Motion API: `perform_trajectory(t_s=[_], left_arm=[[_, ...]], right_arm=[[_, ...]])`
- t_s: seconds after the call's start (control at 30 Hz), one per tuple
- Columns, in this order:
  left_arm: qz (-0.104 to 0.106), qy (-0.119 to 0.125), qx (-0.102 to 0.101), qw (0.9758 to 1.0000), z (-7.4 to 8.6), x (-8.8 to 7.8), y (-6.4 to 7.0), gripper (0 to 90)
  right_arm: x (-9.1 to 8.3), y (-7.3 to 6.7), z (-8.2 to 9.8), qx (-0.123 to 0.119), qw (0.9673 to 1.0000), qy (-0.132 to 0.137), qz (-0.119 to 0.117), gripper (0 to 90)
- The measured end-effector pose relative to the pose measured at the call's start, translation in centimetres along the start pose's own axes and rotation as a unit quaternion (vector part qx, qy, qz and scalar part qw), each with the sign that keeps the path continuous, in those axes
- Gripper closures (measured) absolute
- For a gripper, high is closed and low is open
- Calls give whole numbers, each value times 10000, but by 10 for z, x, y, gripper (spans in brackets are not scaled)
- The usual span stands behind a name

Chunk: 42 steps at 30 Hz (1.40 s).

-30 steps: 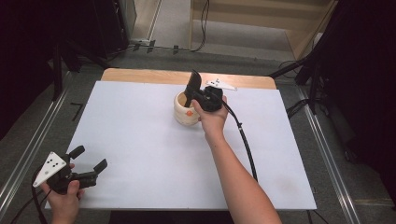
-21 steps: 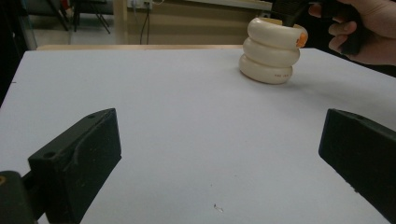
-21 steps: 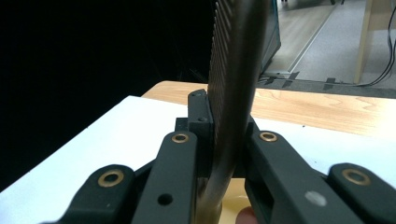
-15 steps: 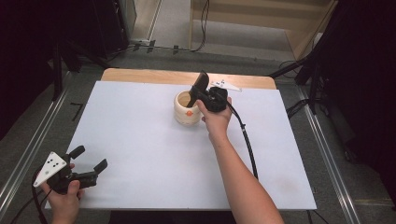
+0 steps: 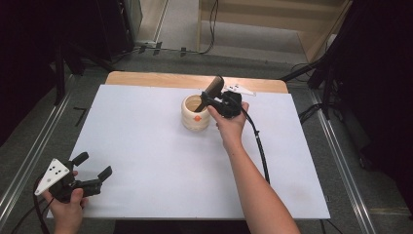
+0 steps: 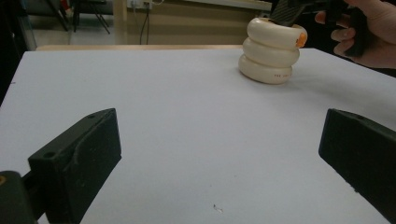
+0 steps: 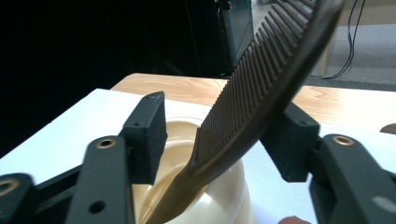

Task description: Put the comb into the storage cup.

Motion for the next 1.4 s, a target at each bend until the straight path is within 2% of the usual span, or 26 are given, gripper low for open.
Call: perform_trajectory(t_s=[0.13,0.23,0.3,0.4,0.5,0.57,0.6,0.7,0.97,1.4], left_arm=[[3,9,13,10000,0,0,0,0],[4,6,18,10000,0,0,0,0],[-7,-2,24,10000,0,0,0,0],[-3,0,24,10000,0,0,1,0],[-5,-7,34,10000,0,0,1,0],[-5,-7,36,10000,0,1,1,0],[-2,-6,34,10000,0,1,1,0],[-3,-6,35,10000,0,1,1,0],[-2,-7,43,10000,0,0,1,0],[7,-23,73,10000,0,1,1,0]], right_arm=[[-5,1,1,-112,9999,-70,61,290],[-10,1,1,-41,9998,-154,109,180],[-14,1,0,-37,9998,-168,132,148],[-20,0,-1,-229,9995,-171,133,90],[-25,-2,-1,-363,9991,-186,102,74],[-28,-4,0,-452,9987,-232,0,0],[-30,-7,0,-496,9985,-226,-105,0],[-35,-8,0,-656,9976,-196,-60,0],[-46,-5,1,-652,9977,-141,-69,0],[-65,2,8,-836,9964,-146,-9,0]])
Point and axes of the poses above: each handheld gripper's, and its own axes: x roughly forward along the jaws, z roughly out of its underside, y roughly to its right, the point moved 9 cm from there along x, roughly forward along the jaws, and after that the axes turned 2 degrees about y, right-handed, at the moved point
